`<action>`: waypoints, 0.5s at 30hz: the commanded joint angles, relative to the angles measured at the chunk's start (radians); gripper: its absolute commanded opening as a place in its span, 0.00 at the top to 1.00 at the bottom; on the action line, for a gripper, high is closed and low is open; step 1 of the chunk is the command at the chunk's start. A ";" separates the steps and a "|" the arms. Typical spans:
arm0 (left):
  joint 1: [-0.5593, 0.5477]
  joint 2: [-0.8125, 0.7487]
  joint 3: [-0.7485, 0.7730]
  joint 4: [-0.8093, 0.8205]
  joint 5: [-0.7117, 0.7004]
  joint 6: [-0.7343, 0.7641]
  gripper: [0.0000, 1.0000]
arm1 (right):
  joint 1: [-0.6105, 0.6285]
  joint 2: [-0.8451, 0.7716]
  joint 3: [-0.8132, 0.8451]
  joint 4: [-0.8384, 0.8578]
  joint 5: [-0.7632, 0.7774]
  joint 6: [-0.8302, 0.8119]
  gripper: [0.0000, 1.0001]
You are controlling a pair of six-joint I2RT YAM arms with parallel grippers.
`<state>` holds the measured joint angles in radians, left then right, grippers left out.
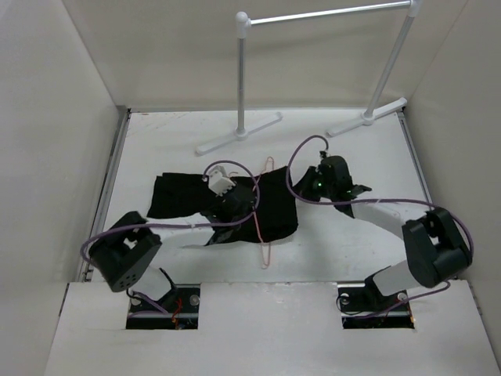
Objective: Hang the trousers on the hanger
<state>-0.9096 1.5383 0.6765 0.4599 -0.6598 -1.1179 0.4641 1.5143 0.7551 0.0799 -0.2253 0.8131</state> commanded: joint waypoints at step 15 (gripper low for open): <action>0.226 -0.500 -0.141 -0.307 0.120 0.257 0.99 | -0.201 -0.184 -0.122 -0.077 0.030 -0.029 0.80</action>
<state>-0.6563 1.0435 0.4816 0.1776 -0.5755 -0.8978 0.2604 1.3033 0.6147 -0.0231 -0.2134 0.7898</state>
